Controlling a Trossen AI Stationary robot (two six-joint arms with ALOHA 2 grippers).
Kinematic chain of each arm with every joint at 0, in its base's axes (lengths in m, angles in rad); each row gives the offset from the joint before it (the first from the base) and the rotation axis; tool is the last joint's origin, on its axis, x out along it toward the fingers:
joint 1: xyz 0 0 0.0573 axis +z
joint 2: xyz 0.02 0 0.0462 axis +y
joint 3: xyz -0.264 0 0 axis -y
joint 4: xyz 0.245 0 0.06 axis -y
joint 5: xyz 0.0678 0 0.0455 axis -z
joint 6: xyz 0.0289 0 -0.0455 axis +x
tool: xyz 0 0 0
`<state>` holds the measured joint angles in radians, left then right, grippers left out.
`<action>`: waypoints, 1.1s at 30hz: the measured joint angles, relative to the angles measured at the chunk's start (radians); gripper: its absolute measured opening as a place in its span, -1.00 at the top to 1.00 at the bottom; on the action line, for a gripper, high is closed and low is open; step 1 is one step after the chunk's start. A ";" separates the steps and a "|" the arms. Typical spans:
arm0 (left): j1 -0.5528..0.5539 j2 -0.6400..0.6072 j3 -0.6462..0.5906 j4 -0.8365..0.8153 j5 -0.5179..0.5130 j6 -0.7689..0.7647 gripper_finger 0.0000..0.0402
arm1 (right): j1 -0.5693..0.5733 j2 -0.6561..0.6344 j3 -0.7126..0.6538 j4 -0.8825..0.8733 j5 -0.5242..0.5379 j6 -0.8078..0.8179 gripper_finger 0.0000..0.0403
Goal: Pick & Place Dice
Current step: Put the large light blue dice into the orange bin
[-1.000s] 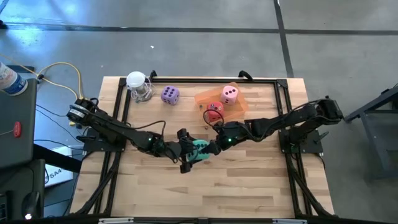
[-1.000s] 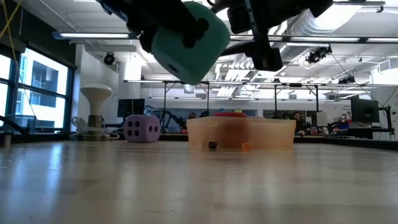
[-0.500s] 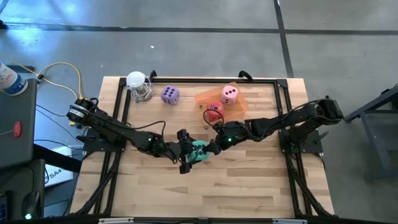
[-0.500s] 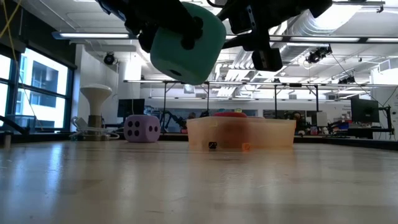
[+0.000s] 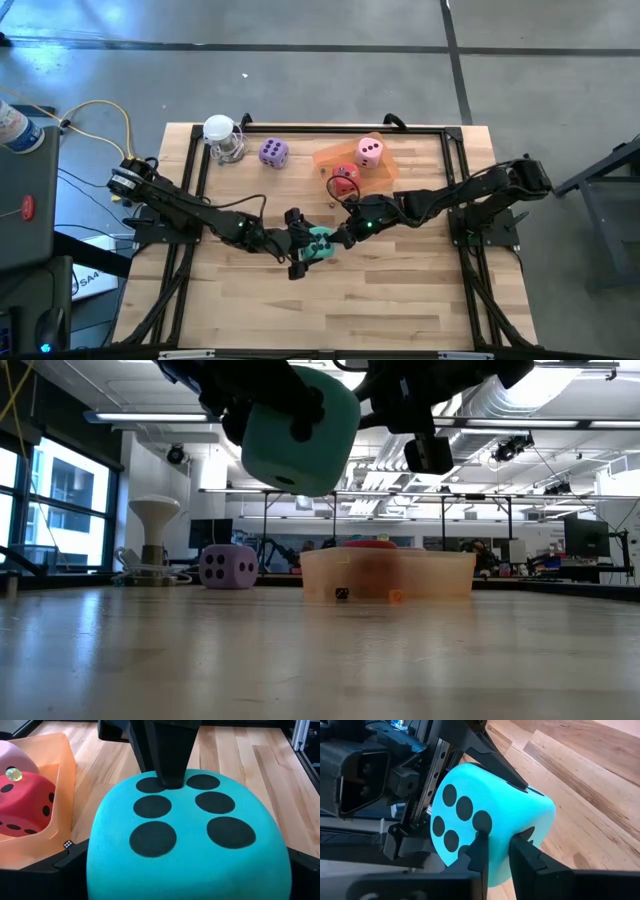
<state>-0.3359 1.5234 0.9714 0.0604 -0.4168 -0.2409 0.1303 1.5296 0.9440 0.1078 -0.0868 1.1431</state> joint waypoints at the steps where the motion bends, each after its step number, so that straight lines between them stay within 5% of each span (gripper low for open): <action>1: 0.000 0.000 0.000 -0.001 0.000 0.000 -0.97 | 0.000 0.000 0.000 0.000 0.000 -0.004 0.81; 21: 0.006 0.000 0.000 0.001 0.037 0.003 -0.97 | 0.000 0.000 0.000 -0.014 -0.018 -0.018 0.84; 33: 0.007 -0.002 -0.001 0.005 -0.005 0.049 -0.97 | 0.000 -0.003 0.005 -0.179 0.058 -0.048 0.98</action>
<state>-0.3287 1.5214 0.9703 0.0650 -0.4221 -0.1919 0.1307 1.5270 0.9489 -0.0714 -0.0284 1.0952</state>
